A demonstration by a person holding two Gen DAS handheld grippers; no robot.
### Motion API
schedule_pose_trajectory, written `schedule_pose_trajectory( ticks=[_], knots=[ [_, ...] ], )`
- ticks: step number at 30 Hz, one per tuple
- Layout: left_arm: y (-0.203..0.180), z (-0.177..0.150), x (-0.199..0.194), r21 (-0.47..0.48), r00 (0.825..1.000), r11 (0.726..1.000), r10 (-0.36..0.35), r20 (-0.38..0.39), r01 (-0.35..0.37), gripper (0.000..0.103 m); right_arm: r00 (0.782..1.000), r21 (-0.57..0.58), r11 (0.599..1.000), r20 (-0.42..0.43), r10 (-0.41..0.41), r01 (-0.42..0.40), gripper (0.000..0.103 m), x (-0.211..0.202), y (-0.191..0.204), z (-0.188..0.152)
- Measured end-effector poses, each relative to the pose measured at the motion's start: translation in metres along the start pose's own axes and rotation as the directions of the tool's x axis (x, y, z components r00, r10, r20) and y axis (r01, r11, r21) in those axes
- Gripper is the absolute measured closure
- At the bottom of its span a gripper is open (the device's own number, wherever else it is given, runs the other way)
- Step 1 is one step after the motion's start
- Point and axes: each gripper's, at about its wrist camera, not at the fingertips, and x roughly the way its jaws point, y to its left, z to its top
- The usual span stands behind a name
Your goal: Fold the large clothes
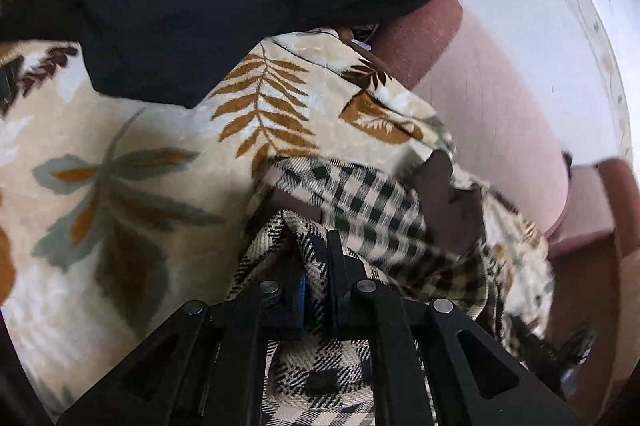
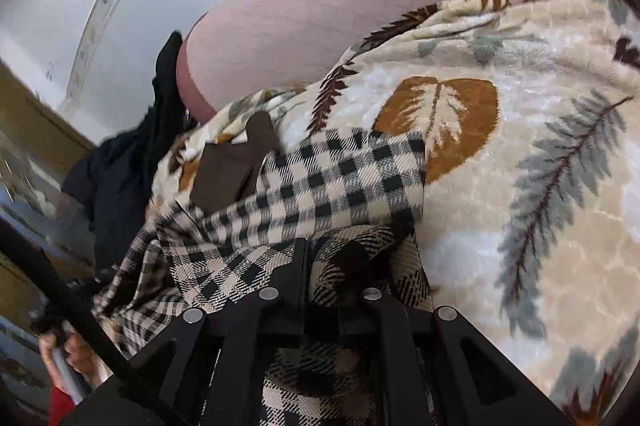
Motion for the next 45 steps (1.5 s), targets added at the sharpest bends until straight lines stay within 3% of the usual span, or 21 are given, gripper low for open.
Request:
schedule_pose_trajectory(
  ticks=[4, 7, 11, 14, 15, 16, 18, 24, 25, 29, 38, 39, 40, 41, 43, 44, 45],
  knots=[
    [0.019, 0.011, 0.010, -0.131, 0.992, 0.984, -0.125, -0.024, 0.120, 0.094, 0.997, 0.097, 0.992, -0.007, 0.081, -0.080, 0.086, 0.009, -0.019, 0.009],
    [0.038, 0.017, 0.019, -0.255, 0.968, 0.939, -0.248, -0.040, 0.230, 0.093, 0.990, 0.150, 0.979, 0.002, 0.143, -0.141, 0.066, 0.013, -0.028, 0.011],
    [0.052, 0.019, 0.027, -0.339, 0.947, 0.895, -0.319, -0.035, 0.289, 0.091, 0.975, 0.227, 0.948, 0.048, 0.216, -0.221, 0.037, 0.010, -0.039, 0.015],
    [0.058, 0.022, 0.027, -0.376, 0.933, 0.866, -0.361, -0.014, 0.329, 0.085, 0.973, 0.237, 0.945, 0.099, 0.209, -0.227, 0.030, -0.004, -0.046, 0.019],
    [0.061, 0.023, 0.022, -0.390, 0.933, 0.856, -0.361, 0.018, 0.338, 0.075, 0.972, 0.244, 0.942, 0.111, 0.207, -0.229, 0.030, -0.007, -0.048, 0.020],
    [0.064, 0.026, 0.017, -0.396, 0.936, 0.853, -0.349, 0.051, 0.339, 0.064, 0.972, 0.251, 0.941, 0.123, 0.202, -0.227, 0.030, -0.010, -0.051, 0.021],
    [0.070, 0.032, 0.003, -0.399, 0.942, 0.853, -0.314, 0.122, 0.336, 0.053, 0.973, 0.259, 0.941, 0.134, 0.189, -0.218, 0.028, -0.014, -0.054, 0.022],
    [0.065, 0.033, -0.024, -0.276, 0.975, 0.937, -0.187, 0.119, 0.214, 0.051, 0.980, 0.189, 0.965, 0.119, 0.160, -0.180, 0.028, -0.018, -0.035, 0.020],
    [0.062, 0.026, -0.030, -0.238, 0.983, 0.956, -0.147, 0.110, 0.169, 0.046, 0.981, 0.173, 0.970, 0.115, 0.154, -0.173, 0.028, -0.019, -0.031, 0.018],
    [0.063, -0.007, -0.041, -0.127, 0.996, 0.990, -0.053, 0.071, 0.062, 0.043, 0.992, 0.087, 0.991, 0.080, 0.095, -0.102, 0.028, -0.026, -0.006, 0.005],
    [0.071, -0.087, -0.028, 0.035, 0.998, 0.998, 0.045, -0.045, -0.043, 0.043, 0.997, 0.032, 0.999, -0.079, 0.023, -0.020, 0.028, -0.041, 0.014, -0.039],
    [0.066, -0.091, -0.027, 0.074, 0.995, 0.994, 0.084, -0.059, -0.080, 0.048, 0.994, 0.025, 1.000, -0.107, -0.013, 0.015, 0.028, -0.041, 0.013, -0.046],
    [0.062, -0.092, -0.025, 0.106, 0.990, 0.987, 0.128, -0.066, -0.121, 0.064, 0.991, 0.016, 0.998, -0.124, -0.054, 0.056, 0.028, -0.040, 0.012, -0.051],
    [0.059, -0.092, -0.024, 0.137, 0.980, 0.975, 0.185, -0.071, -0.174, 0.071, 0.984, 0.000, 0.993, -0.140, -0.115, 0.116, 0.029, -0.040, 0.009, -0.055],
    [0.064, -0.087, -0.032, 0.088, 0.980, 0.981, 0.182, -0.075, -0.175, 0.078, 0.944, -0.067, 0.955, -0.147, -0.295, 0.288, 0.030, -0.041, 0.003, -0.064],
    [0.070, -0.085, -0.042, 0.041, 0.985, 0.986, 0.163, -0.065, -0.160, 0.078, 0.900, -0.115, 0.908, -0.129, -0.415, 0.402, 0.030, -0.043, -0.001, -0.068],
    [0.072, -0.085, -0.051, 0.023, 0.988, 0.989, 0.150, -0.049, -0.149, 0.078, 0.872, -0.139, 0.876, -0.111, -0.478, 0.462, 0.030, -0.047, -0.004, -0.071]
  ],
)
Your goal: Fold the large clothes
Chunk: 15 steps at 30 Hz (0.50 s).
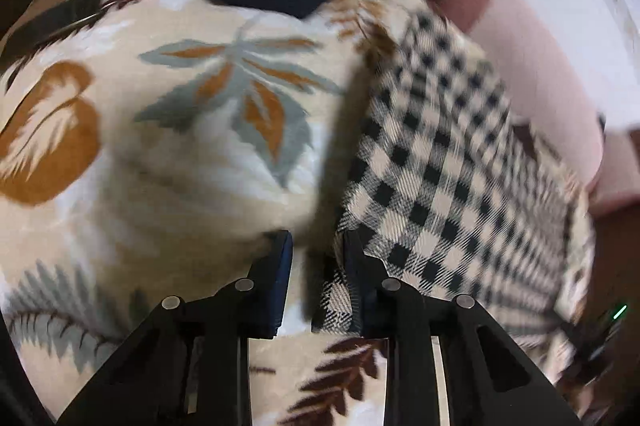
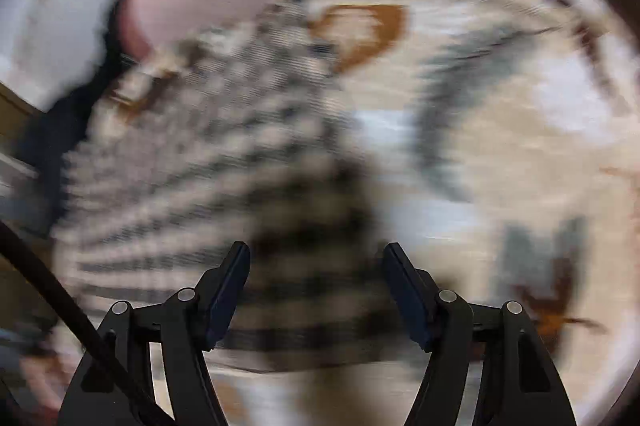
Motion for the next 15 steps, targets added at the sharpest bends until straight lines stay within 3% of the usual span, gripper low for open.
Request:
schedule_pose_trajectory(
  ticks=[1, 2, 4, 5, 6, 7, 9, 12, 15],
  knots=[
    [0.001, -0.001, -0.008, 0.001, 1.000, 1.000, 0.004, 0.019, -0.004, 0.078, 1.000, -0.002, 1.000, 0.010, -0.025, 0.025, 0.029, -0.003, -0.007, -0.005],
    [0.001, -0.003, -0.016, 0.015, 0.999, 1.000, 0.019, 0.042, -0.019, 0.078, 1.000, 0.021, 1.000, 0.013, 0.007, -0.007, 0.029, -0.008, -0.016, -0.010],
    [0.000, -0.013, -0.032, 0.041, 0.996, 0.998, 0.039, 0.086, -0.042, 0.069, 0.996, 0.087, 0.992, 0.018, 0.090, -0.091, 0.029, -0.016, -0.032, -0.018],
    [0.001, -0.019, -0.037, 0.040, 0.995, 0.999, 0.017, 0.095, -0.021, 0.064, 0.987, 0.123, 0.979, 0.033, 0.157, -0.160, 0.029, -0.022, -0.040, -0.024],
    [0.003, -0.026, -0.040, 0.030, 0.995, 0.999, -0.019, 0.099, 0.016, 0.051, 0.977, 0.147, 0.966, 0.044, 0.209, -0.214, 0.029, -0.026, -0.044, -0.028],
    [0.004, -0.031, -0.042, 0.017, 0.993, 0.998, -0.055, 0.102, 0.054, 0.046, 0.967, 0.165, 0.953, 0.051, 0.248, -0.253, 0.029, -0.029, -0.047, -0.032],
    [0.009, -0.044, -0.043, -0.013, 0.983, 0.988, -0.152, 0.101, 0.154, 0.044, 0.932, 0.208, 0.909, 0.074, 0.354, -0.362, 0.029, -0.034, -0.048, -0.044],
    [0.009, -0.071, -0.028, -0.052, 0.945, 0.945, -0.321, 0.061, 0.324, 0.039, 0.884, 0.255, 0.848, 0.079, 0.460, -0.464, 0.029, -0.033, -0.039, -0.061],
    [-0.001, -0.084, -0.007, -0.043, 0.930, 0.929, -0.367, 0.009, 0.367, 0.038, 0.852, 0.285, 0.810, 0.052, 0.521, -0.513, 0.029, -0.020, -0.027, -0.074]
  ],
)
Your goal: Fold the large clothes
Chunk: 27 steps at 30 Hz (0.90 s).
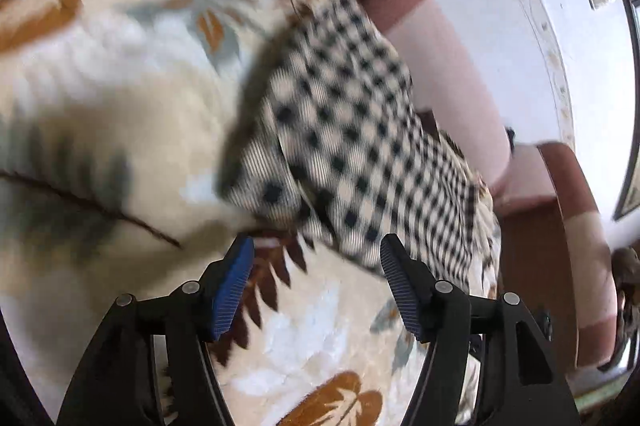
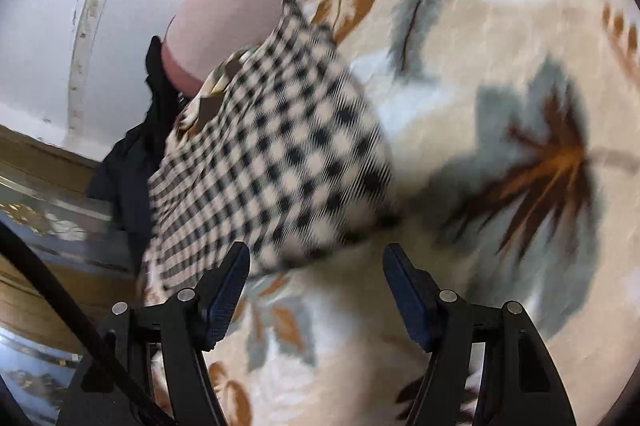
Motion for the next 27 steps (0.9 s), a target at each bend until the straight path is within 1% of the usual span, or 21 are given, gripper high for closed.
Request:
schedule_pose_trajectory(
  ticks=[1, 3, 6, 10, 15, 17, 18, 19, 20, 21, 22, 23, 24, 26, 27],
  knots=[
    [0.000, -0.002, 0.009, 0.006, 1.000, 1.000, -0.004, -0.022, 0.004, 0.039, 1.000, 0.001, 1.000, -0.011, 0.004, -0.004, 0.029, 0.005, 0.003, -0.003],
    [0.002, -0.003, 0.022, -0.003, 0.999, 1.000, -0.013, -0.041, 0.013, 0.038, 0.999, 0.004, 1.000, -0.032, -0.017, 0.017, 0.029, 0.020, 0.003, -0.003],
    [0.006, 0.010, 0.029, -0.024, 0.999, 0.999, -0.031, -0.018, 0.030, 0.037, 1.000, 0.024, 1.000, -0.004, -0.010, 0.010, 0.029, 0.036, 0.003, 0.005],
    [0.011, 0.036, 0.044, -0.055, 0.999, 0.997, -0.045, 0.000, 0.045, 0.037, 0.999, 0.010, 1.000, 0.040, -0.003, 0.002, 0.027, 0.050, 0.009, 0.025],
    [0.004, 0.058, 0.058, -0.036, 0.998, 0.998, -0.056, 0.020, 0.057, 0.034, 0.996, 0.028, 0.998, 0.080, 0.046, -0.049, 0.025, 0.062, 0.004, 0.047],
    [0.003, 0.063, 0.062, -0.041, 0.998, 0.997, -0.058, 0.027, 0.059, 0.035, 0.995, 0.017, 0.999, 0.089, 0.047, -0.049, 0.025, 0.064, 0.006, 0.049],
    [0.001, 0.064, 0.064, -0.035, 0.998, 0.998, -0.051, 0.027, 0.052, 0.036, 0.995, -0.001, 0.999, 0.089, 0.040, -0.040, 0.025, 0.065, 0.008, 0.050],
    [-0.004, 0.066, 0.067, -0.010, 1.000, 1.000, -0.016, 0.026, 0.016, 0.060, 0.996, -0.020, 1.000, 0.090, 0.025, -0.023, 0.026, 0.065, 0.010, 0.051],
    [-0.009, 0.067, 0.070, 0.023, 0.999, 0.999, 0.045, 0.017, -0.045, 0.079, 0.995, -0.038, 0.999, 0.096, -0.008, 0.011, 0.040, 0.065, 0.013, 0.051],
    [-0.012, 0.068, 0.073, 0.040, 0.998, 0.997, 0.069, 0.000, -0.069, 0.089, 0.994, -0.051, 0.998, 0.101, -0.033, 0.038, 0.064, 0.064, 0.015, 0.050],
    [-0.011, 0.065, 0.069, 0.034, 0.997, 0.997, 0.073, 0.012, -0.073, 0.091, 0.995, -0.048, 0.998, 0.094, -0.030, 0.034, 0.071, 0.065, 0.015, 0.051],
    [-0.014, 0.063, 0.063, 0.037, 0.997, 0.996, 0.075, 0.022, -0.076, 0.092, 0.996, -0.031, 0.999, 0.086, -0.010, 0.013, 0.077, 0.063, 0.012, 0.051],
    [-0.018, 0.061, 0.058, 0.051, 0.996, 0.995, 0.084, 0.033, -0.086, 0.093, 0.996, -0.021, 1.000, 0.085, 0.000, 0.002, 0.082, 0.061, 0.012, 0.051],
    [-0.027, 0.057, 0.045, 0.082, 0.994, 0.992, 0.089, 0.058, -0.094, 0.094, 0.995, -0.029, 1.000, 0.097, 0.008, -0.005, 0.088, 0.054, 0.019, 0.048],
    [-0.033, 0.052, 0.035, 0.093, 0.993, 0.991, 0.091, 0.070, -0.098, 0.094, 0.994, -0.032, 0.999, 0.109, 0.017, -0.014, 0.089, 0.047, 0.023, 0.045]
  ],
)
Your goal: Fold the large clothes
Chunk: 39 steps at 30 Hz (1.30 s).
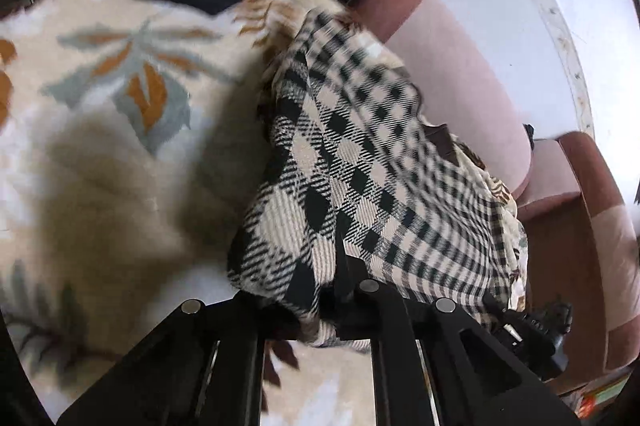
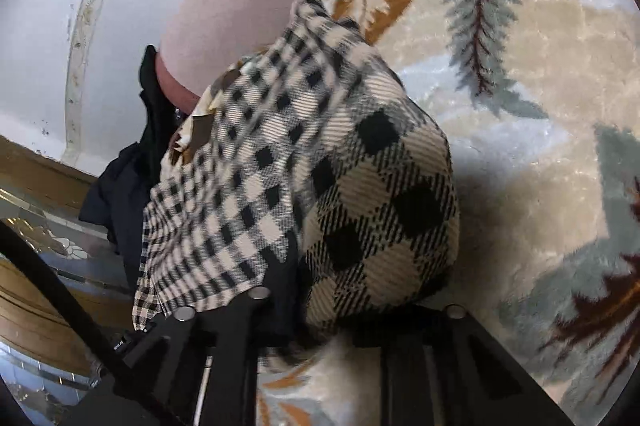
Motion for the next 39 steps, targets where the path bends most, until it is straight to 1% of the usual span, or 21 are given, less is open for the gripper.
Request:
schedule_pose_trajectory(
  ticks=[3, 6, 10, 13, 14, 16, 18, 19, 20, 21, 23, 25, 28, 29, 30, 32, 34, 35, 36, 37, 39],
  knots=[
    [-0.002, -0.011, -0.024, -0.005, 1.000, 1.000, -0.017, 0.004, 0.017, 0.095, 0.999, 0.023, 0.999, 0.029, 0.035, -0.036, 0.090, -0.018, 0.002, -0.004],
    [-0.001, -0.021, -0.041, -0.006, 1.000, 1.000, -0.006, 0.003, 0.006, 0.095, 0.998, 0.046, 0.997, 0.016, 0.067, -0.067, 0.090, -0.043, -0.004, -0.019],
    [0.004, -0.043, -0.058, -0.009, 0.999, 0.999, 0.037, -0.005, -0.037, 0.095, 0.999, -0.004, 0.999, -0.019, 0.048, -0.048, 0.090, -0.061, 0.002, -0.043],
    [0.016, -0.060, -0.061, -0.014, 0.995, 0.996, 0.087, -0.046, -0.087, 0.094, 0.999, -0.017, 0.999, -0.041, 0.034, -0.035, 0.088, -0.067, 0.000, -0.060],
    [0.021, -0.064, -0.063, -0.019, 0.995, 0.996, 0.088, -0.055, -0.089, 0.094, 0.998, -0.003, 1.000, -0.052, 0.023, -0.023, 0.085, -0.068, -0.005, -0.066],
    [0.030, -0.068, -0.074, -0.028, 0.996, 0.997, 0.072, -0.048, -0.074, 0.094, 0.998, 0.036, 0.999, -0.057, 0.011, -0.009, 0.082, -0.074, -0.017, -0.074],
    [0.039, -0.071, -0.091, -0.034, 0.998, 0.998, 0.059, -0.010, -0.060, 0.093, 0.999, 0.075, 0.997, -0.033, 0.030, -0.027, 0.068, -0.090, -0.031, -0.079],
    [0.042, -0.072, -0.103, -0.033, 0.998, 0.998, 0.060, 0.025, -0.059, 0.093, 0.999, 0.086, 0.996, 0.006, 0.039, -0.040, 0.063, -0.102, -0.037, -0.080],
    [0.044, -0.073, -0.116, -0.025, 0.994, 0.997, 0.079, 0.074, -0.078, 0.093, 0.998, 0.086, 0.995, 0.042, 0.039, -0.042, 0.056, -0.114, -0.041, -0.080],
    [0.043, -0.074, -0.125, -0.010, 0.988, 0.995, 0.103, 0.111, -0.103, 0.092, 0.997, 0.083, 0.996, 0.076, 0.030, -0.036, 0.051, -0.124, -0.045, -0.080],
    [0.037, -0.074, -0.135, 0.016, 0.982, 0.992, 0.122, 0.147, -0.126, 0.084, 0.991, 0.070, 0.997, 0.132, 0.009, -0.019, 0.044, -0.140, -0.048, -0.076],
    [0.026, -0.071, -0.135, 0.048, 0.981, 0.992, 0.109, 0.161, -0.118, 0.071, 0.989, 0.054, 0.999, 0.145, -0.006, -0.002, 0.043, -0.143, -0.051, -0.071],
    [0.002, -0.068, -0.122, 0.091, 0.986, 0.990, 0.098, 0.137, -0.112, 0.070, 0.993, 0.021, 0.999, 0.118, 0.028, -0.031, 0.042, -0.131, -0.050, -0.068],
    [-0.008, -0.067, -0.113, 0.123, 0.988, 0.986, 0.096, 0.120, -0.111, 0.068, 0.994, 0.008, 0.999, 0.105, 0.042, -0.043, 0.042, -0.125, -0.048, -0.067],
    [-0.017, -0.066, -0.102, 0.149, 0.990, 0.982, 0.098, 0.105, -0.114, 0.062, 0.995, -0.013, 0.998, 0.087, 0.056, -0.055, 0.038, -0.118, -0.046, -0.065],
    [-0.029, -0.066, -0.084, 0.188, 0.991, 0.975, 0.106, 0.082, -0.120, 0.059, 0.998, -0.063, 0.997, 0.039, 0.041, -0.038, 0.035, -0.098, -0.044, -0.062],
    [-0.034, -0.065, -0.060, 0.209, 0.991, 0.969, 0.127, 0.042, -0.133, 0.059, 1.000, -0.083, 0.996, 0.013, 0.011, -0.010, 0.035, -0.080, -0.044, -0.060],
    [-0.033, -0.064, -0.049, 0.207, 0.990, 0.968, 0.142, 0.028, -0.144, 0.059, 1.000, -0.080, 0.997, -0.011, 0.022, -0.023, 0.040, -0.073, -0.046, -0.060],
    [-0.032, -0.064, -0.042, 0.204, 0.988, 0.967, 0.154, 0.023, -0.156, 0.059, 0.994, -0.053, 0.995, -0.062, 0.084, -0.088, 0.065, -0.065, -0.049, -0.061],
    [-0.028, -0.063, -0.033, 0.200, 0.983, 0.963, 0.183, 0.019, -0.183, 0.059, 0.988, -0.027, 0.991, -0.088, 0.130, -0.133, 0.073, -0.063, -0.051, -0.061],
    [-0.019, -0.063, -0.026, 0.187, 0.980, 0.963, 0.197, 0.014, -0.196, 0.059, 0.969, -0.013, 0.974, -0.103, 0.224, -0.226, 0.081, -0.071, -0.048, -0.059]
  ],
)
